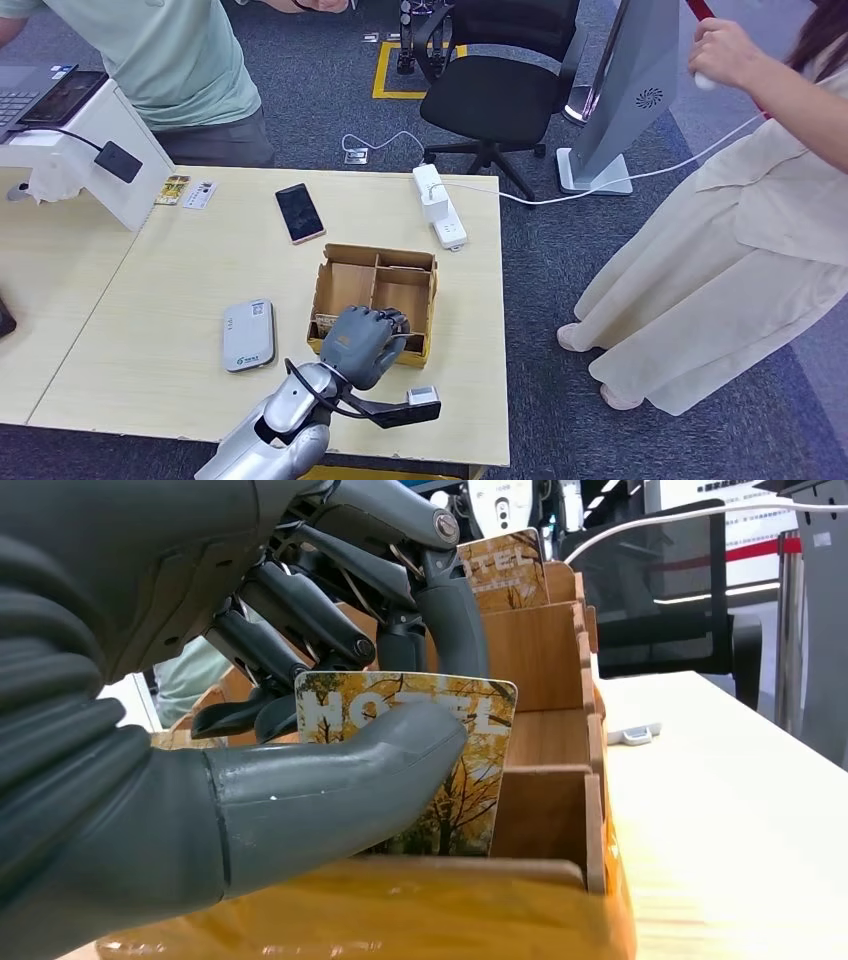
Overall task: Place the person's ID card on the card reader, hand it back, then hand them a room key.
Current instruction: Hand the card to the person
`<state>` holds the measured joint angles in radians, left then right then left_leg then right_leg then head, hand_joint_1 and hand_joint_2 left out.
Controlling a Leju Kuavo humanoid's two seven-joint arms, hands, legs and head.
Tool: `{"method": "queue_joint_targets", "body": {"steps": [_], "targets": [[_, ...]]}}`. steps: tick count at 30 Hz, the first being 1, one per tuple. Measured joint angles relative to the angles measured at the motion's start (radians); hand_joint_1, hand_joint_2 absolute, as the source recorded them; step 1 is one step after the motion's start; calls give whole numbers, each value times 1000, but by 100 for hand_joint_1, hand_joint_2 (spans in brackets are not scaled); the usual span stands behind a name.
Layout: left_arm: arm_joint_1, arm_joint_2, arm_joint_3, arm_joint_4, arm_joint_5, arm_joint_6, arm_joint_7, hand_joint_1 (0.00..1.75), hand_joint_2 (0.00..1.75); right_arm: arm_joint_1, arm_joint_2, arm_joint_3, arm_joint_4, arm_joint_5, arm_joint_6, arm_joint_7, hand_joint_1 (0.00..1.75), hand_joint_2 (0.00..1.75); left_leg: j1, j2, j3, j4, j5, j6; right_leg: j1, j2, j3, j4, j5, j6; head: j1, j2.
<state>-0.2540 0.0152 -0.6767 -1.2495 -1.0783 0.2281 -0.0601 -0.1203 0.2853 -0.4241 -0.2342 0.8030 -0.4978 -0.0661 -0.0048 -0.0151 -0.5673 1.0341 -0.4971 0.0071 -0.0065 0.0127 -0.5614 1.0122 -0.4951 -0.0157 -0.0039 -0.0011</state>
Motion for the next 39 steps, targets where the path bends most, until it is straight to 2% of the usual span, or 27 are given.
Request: {"method": "queue_joint_targets", "body": {"steps": [18, 39], "targets": [[-23, 56, 20, -85, 52, 15, 11, 175, 175, 6, -1, 3, 0, 0, -4, 2, 0, 0, 0, 0, 0, 0, 0, 0, 0, 0, 0, 0, 0, 0, 0, 0], [-43, 188, 199, -239, 115, 61, 11, 175, 175, 17, -2, 3, 0, -10, -16, -8, 0, 0, 0, 0, 0, 0, 0, 0, 0, 0, 0, 1, 0, 0, 0, 0]]}}
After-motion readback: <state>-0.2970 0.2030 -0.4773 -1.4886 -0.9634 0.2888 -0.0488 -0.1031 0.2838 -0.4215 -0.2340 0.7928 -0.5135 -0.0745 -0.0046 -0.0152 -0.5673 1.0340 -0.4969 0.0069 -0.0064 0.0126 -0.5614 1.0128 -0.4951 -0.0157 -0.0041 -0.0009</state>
